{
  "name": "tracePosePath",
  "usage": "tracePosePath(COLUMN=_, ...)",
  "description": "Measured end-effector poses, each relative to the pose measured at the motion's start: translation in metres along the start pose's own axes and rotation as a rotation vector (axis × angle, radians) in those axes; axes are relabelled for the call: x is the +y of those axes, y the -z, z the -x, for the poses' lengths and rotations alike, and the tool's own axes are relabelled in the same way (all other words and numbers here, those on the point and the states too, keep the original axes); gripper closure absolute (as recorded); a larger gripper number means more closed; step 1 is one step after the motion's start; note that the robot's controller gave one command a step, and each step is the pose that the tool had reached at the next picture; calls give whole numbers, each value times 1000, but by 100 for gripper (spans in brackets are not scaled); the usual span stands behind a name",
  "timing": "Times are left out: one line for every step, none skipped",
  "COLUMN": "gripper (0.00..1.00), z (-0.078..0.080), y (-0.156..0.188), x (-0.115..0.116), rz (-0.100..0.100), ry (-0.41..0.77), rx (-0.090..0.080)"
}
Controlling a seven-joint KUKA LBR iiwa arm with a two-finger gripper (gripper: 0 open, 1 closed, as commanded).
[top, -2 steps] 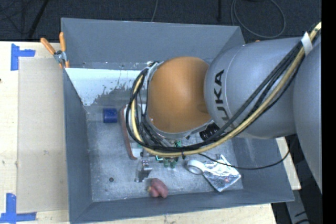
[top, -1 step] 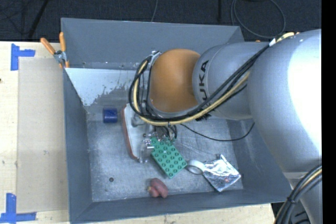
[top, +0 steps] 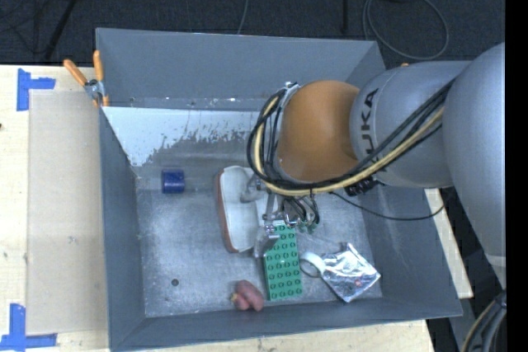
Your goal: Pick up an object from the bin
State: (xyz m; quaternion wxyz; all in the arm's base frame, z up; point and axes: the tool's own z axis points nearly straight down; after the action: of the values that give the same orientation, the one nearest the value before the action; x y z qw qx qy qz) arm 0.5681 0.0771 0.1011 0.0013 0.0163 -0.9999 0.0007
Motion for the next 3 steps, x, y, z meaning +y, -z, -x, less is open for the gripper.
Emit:
tracePosePath(gripper=0, z=-60, y=-2, x=-30, rz=0, ry=98, rx=5)
tracePosePath(gripper=0, z=19, y=-28, x=-65, rz=18, ry=-39, rx=37)
tracePosePath(gripper=0, z=-45, y=-25, x=-76, rz=3, ry=83, rx=-27)
